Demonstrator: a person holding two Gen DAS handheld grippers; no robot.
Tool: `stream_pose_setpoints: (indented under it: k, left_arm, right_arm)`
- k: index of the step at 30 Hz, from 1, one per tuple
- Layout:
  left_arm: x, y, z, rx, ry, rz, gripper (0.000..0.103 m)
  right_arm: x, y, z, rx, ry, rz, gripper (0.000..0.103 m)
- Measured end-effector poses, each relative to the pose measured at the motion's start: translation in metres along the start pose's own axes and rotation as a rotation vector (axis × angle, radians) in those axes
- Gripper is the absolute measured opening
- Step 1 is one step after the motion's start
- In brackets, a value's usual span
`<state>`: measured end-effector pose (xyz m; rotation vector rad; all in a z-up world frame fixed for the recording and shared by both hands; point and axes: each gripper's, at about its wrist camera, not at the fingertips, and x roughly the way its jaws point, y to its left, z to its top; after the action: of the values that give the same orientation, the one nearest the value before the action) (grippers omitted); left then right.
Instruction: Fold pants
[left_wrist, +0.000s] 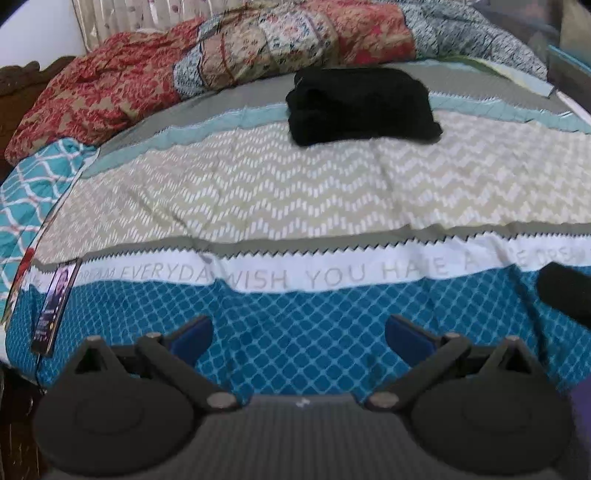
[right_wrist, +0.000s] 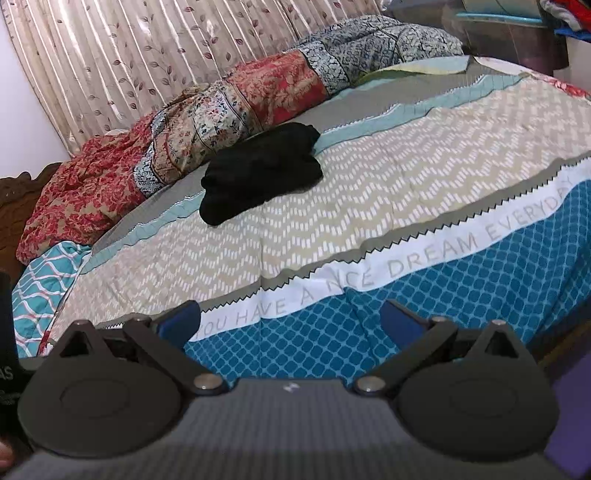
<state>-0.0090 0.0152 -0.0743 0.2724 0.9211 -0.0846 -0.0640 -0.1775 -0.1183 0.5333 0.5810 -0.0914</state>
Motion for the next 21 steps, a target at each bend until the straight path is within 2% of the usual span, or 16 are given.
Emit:
stream_pose_setpoints:
  k: [12,21]
  left_arm:
    - [0.016,0.0,-0.006,-0.012,0.082,-0.012,0.103]
    - [0.018,-0.002,-0.009,-0.005,0.097,-0.017,0.103]
  right_arm:
    - [0.006,-0.008,0.0,0.025,0.046,0.001,0.103]
    - [0.01,-0.01,-0.001,0.036,0.066,0.0,0.103]
